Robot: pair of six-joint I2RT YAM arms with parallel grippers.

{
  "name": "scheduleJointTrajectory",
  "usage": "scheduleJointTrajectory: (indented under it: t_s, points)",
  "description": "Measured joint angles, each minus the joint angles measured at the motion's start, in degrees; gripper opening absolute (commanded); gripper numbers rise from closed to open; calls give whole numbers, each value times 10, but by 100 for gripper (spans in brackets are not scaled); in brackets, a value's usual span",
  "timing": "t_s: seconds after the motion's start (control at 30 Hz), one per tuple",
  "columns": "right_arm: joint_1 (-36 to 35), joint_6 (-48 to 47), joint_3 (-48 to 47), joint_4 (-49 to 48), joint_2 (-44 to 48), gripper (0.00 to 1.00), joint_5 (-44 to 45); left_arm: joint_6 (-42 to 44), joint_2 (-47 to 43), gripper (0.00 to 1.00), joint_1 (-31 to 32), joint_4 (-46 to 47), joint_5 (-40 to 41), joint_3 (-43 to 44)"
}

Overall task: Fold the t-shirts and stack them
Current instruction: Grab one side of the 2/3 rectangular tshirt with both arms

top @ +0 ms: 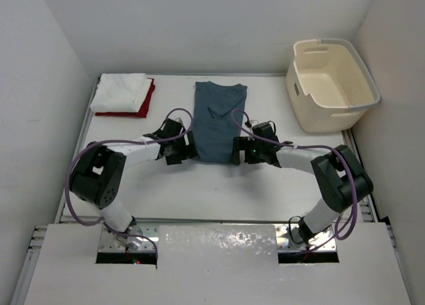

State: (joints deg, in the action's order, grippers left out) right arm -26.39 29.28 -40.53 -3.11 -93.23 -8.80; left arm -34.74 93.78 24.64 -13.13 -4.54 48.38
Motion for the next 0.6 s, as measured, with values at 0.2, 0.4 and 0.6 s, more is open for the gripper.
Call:
scheduleJointTrajectory:
  t_s: [0.2, 0.4, 0.6]
  points:
    - [0, 34, 8, -55, -15, 72, -19, 4, 23, 39, 0, 34, -27, 3]
    - [0, 58, 21, -83, -22, 62, -31, 5, 29, 26, 0, 44, -39, 2]
    - [-7, 79, 30, -102, -26, 53, -48, 4, 40, 8, 0, 51, -47, 2]
